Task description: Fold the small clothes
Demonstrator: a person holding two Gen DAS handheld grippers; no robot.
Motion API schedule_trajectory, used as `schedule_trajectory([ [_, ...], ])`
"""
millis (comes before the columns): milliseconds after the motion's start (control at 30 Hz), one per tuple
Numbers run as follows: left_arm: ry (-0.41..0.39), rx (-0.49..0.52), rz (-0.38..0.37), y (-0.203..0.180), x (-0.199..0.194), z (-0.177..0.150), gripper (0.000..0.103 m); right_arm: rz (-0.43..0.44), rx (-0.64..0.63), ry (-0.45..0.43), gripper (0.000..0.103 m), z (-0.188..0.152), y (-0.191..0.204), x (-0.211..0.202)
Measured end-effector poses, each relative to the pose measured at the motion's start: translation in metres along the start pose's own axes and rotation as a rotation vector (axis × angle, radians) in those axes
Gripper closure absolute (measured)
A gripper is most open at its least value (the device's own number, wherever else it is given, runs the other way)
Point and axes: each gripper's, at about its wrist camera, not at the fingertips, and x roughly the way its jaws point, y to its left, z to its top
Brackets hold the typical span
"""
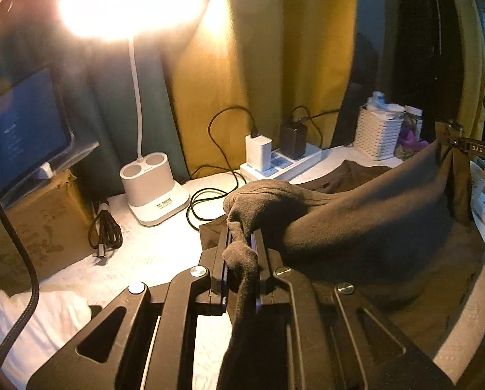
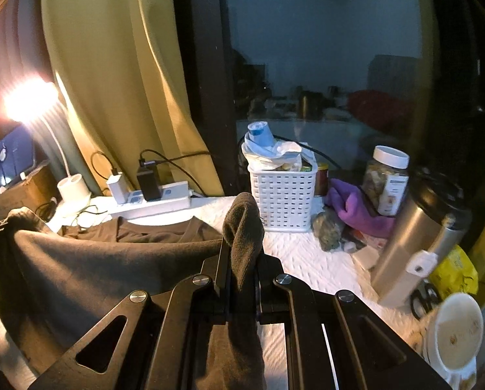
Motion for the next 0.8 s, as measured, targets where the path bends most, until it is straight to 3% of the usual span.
schedule_trajectory([
  [333, 0.036, -0.037, 0.036, 0.014, 0.053, 0.002, 0.093, 0.029, -0.011, 0.023, 0.093, 0.009, -0.006, 0.065],
  [467, 0.088, -0.098, 0.032, 0.023, 0.077, -0.004, 0.093, 0.021, -0.016, 0.097, 0.093, 0.001, -0.011, 0.099],
  [633, 0.188, -0.156, 0.051, 0.031, 0.095, -0.020, 0.090, -0.023, -0.042, 0.265, 0.093, -0.024, -0.012, 0.136],
  [767, 0.258, -0.187, 0.026, 0.042, 0.093, -0.027, 0.088, -0.028, -0.030, 0.291, 0.093, -0.033, -0.014, 0.139],
  [800, 0.256, -0.184, 0.026, 0.043, 0.091, -0.026, 0.082, -0.029, -0.031, 0.298, 0.093, -0.033, -0.014, 0.139],
])
